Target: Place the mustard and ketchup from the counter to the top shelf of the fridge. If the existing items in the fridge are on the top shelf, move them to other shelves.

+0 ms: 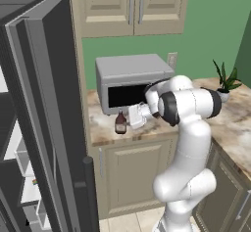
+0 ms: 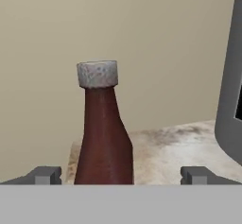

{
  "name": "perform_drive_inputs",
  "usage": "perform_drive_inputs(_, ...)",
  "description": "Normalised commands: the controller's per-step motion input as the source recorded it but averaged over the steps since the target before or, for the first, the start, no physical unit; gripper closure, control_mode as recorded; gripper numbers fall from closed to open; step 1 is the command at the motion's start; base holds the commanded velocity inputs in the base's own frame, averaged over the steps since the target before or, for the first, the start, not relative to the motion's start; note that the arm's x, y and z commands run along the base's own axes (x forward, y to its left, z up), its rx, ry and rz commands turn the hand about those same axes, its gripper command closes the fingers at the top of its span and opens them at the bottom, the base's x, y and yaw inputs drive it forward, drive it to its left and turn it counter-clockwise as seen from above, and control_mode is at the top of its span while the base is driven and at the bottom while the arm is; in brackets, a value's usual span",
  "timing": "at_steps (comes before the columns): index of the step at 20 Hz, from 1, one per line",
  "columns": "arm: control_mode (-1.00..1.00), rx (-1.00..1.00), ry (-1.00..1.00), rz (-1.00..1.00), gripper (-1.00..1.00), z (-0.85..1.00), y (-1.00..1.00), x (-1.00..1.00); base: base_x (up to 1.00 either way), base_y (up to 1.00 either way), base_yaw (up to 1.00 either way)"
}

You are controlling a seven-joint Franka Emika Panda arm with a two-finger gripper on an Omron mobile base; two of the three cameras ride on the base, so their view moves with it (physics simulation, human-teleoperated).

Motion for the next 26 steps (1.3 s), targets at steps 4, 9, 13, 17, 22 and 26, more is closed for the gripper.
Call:
perform_drive_inputs(4,-1.00,0.00,-0.02,0.01,-1.00,-0.18,0.14,0.16,0.00,0.00,0.00)
perform_drive_inputs(9,-1.00,0.00,-0.01,0.01,1.00,-0.17,0.14,0.08,0.00,0.00,0.00)
perform_drive_inputs(13,-1.00,0.00,0.00,0.00,1.00,-0.07,0.04,0.03,0.00,0.00,0.00)
perform_drive_inputs(17,-1.00,0.01,0.00,0.00,1.00,0.04,-0.02,-0.01,0.00,0.00,0.00)
perform_drive_inputs(22,-1.00,0.08,-0.06,-0.03,1.00,0.76,-0.12,-0.42,0.00,0.00,0.00)
perform_drive_inputs(26,-1.00,0.03,-0.11,-0.11,1.00,1.00,-0.18,-0.98,0.00,0.00,0.00)
